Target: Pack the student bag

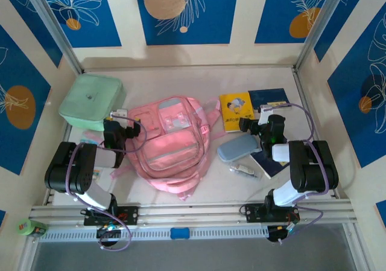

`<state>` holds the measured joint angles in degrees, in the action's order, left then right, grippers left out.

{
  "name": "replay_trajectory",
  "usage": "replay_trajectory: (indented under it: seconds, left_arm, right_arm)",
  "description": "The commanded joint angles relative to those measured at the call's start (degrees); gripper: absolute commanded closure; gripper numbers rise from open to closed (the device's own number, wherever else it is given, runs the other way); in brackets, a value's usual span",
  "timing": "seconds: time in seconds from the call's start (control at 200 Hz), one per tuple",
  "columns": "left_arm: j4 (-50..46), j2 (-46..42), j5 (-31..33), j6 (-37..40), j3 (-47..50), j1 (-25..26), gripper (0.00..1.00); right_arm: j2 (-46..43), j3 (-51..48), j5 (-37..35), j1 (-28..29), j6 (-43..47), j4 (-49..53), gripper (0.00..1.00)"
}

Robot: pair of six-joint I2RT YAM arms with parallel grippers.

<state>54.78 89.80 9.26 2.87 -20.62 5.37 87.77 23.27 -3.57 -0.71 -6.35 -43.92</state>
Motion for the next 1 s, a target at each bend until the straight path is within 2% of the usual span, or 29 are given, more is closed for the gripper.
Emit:
replay_trajectory:
  seconds: [0.0,0.83,0.995]
  left_arm:
    - [0.59,0.01,0.68,-0.84,-0.20,0.00,0.01]
    - [0.73,-0.06,0.57,-0.79,-0.14,0.04,0.01]
    - [0.87,-0.47,0.55,-0.75,0.06,0.08,0.01]
  right_arm:
    - [-0.50,1.01,0.94,0.42,0.91,-1.44,0.01]
    - [-0.58,0.92,1.02,0.42,0.94,-1.45,0.01]
    - [-0.87,0.66,-0.75,0.91,1.08,-1.80,0.01]
